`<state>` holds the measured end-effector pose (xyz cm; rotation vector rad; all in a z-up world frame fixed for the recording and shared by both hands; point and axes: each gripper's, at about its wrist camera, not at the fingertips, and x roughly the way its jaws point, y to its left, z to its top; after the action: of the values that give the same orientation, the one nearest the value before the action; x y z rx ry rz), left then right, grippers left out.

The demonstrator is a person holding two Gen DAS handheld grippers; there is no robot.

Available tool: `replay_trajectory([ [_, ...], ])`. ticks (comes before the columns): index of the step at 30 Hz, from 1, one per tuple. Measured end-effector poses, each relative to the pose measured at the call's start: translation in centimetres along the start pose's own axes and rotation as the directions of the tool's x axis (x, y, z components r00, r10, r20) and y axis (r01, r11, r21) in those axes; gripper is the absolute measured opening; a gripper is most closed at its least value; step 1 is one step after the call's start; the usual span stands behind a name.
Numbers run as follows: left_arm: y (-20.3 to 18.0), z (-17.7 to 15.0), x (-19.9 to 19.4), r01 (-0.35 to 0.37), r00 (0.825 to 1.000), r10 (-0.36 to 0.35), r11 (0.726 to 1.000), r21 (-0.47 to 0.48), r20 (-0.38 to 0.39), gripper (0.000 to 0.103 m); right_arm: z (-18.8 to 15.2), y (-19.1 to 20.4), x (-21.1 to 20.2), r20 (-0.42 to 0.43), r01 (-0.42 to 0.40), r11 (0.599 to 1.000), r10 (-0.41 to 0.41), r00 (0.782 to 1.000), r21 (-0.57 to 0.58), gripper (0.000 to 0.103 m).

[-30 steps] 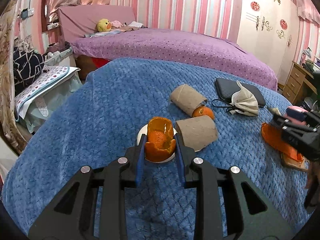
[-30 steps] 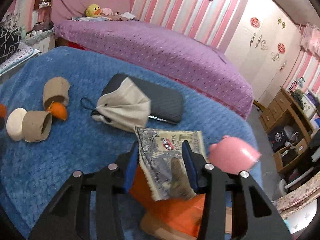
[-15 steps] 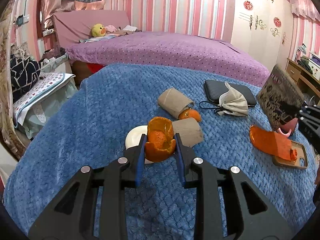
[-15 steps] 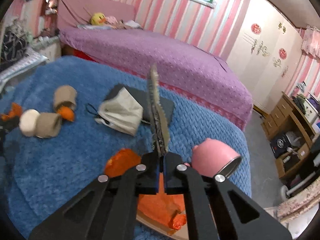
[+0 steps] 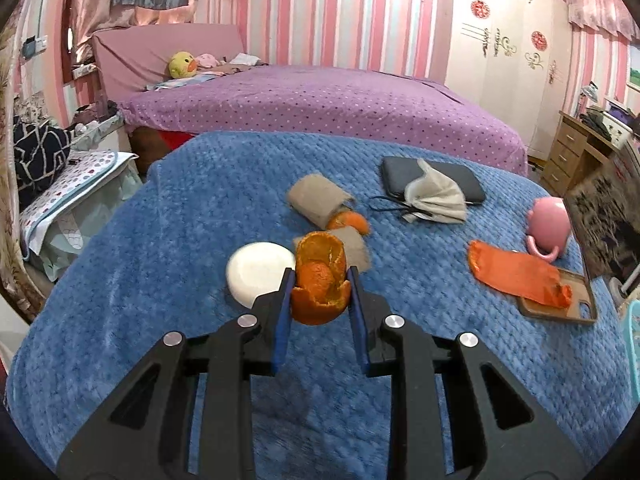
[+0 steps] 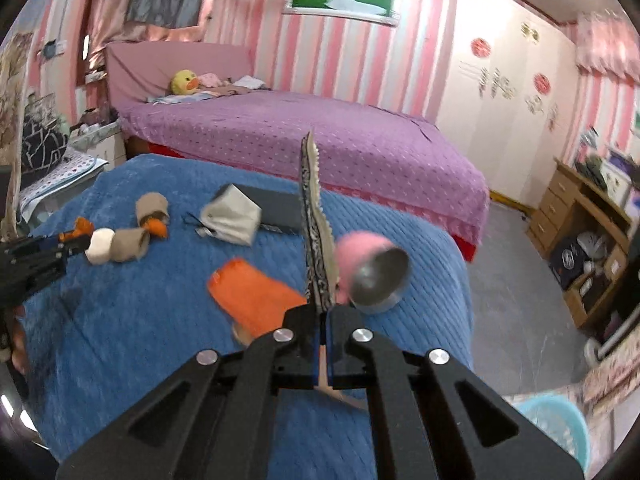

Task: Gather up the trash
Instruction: 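Carry the orange peel and silver packet over the blue basket with both tools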

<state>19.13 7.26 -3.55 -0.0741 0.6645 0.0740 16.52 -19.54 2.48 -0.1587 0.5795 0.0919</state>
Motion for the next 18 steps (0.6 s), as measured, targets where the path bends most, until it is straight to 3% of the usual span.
replay_trajectory([
  [10,-4.8,-2.2,-2.4,0.048,0.999,-0.049,0.997,0.057,0.012,0.023,-7.5,-8.8,-4.0,-0.024,0.086,0.983,-0.083,0.996,0.165,0.002],
  [18,-11.1,-3.2,-6.0,0.088,0.993,-0.099,0.986,0.139,0.072,0.023,-9.9,-15.0,-6.5,-0.019,0.162,0.962,-0.162,0.987,0.222,0.002],
])
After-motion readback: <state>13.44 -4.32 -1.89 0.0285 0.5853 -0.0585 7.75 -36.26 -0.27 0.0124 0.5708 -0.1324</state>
